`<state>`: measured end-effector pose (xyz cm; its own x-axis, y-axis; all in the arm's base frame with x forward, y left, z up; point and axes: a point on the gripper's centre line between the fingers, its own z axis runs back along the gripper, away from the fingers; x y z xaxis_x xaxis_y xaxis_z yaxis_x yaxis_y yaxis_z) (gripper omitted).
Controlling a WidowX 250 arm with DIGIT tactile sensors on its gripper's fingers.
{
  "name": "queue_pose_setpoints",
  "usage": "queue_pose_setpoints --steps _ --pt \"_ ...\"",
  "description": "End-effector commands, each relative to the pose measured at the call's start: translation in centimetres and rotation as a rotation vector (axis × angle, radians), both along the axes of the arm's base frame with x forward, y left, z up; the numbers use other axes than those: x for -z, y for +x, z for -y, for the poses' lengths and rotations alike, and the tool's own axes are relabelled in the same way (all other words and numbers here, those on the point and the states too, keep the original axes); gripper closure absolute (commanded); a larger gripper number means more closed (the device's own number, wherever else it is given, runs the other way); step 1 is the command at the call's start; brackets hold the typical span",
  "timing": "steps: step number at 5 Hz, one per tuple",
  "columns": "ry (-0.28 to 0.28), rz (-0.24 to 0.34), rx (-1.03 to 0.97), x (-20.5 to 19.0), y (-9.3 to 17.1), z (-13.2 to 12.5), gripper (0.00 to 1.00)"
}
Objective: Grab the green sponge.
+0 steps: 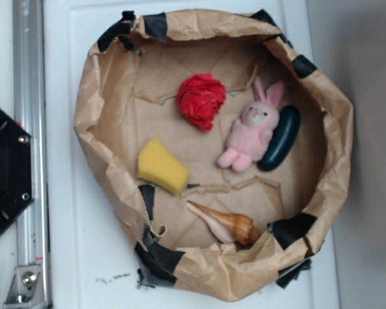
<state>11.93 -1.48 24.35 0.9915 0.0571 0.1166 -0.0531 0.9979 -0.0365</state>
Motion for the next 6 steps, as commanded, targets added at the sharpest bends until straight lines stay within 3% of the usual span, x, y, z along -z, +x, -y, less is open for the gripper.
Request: queue_pose_setpoints --steps 1,2,3,4,5,6 --pt "0.0 0.0 0.0 0.0 0.0 0.0 0.0" --pt "0.006 -0.009 0.126 1.9 4.9 -2.2 0.0" --pt "-0.03 -0.016 0.189 3.7 8.8 -3.2 0.0" --pt "-0.072 -0.042 0.151 7.0 10.4 -3.9 0.0" --pt "-0.103 -0.158 0.149 11.2 10.2 -2.9 0.0" --pt "-0.121 -0.227 0.086 13.7 9.9 -1.9 0.0"
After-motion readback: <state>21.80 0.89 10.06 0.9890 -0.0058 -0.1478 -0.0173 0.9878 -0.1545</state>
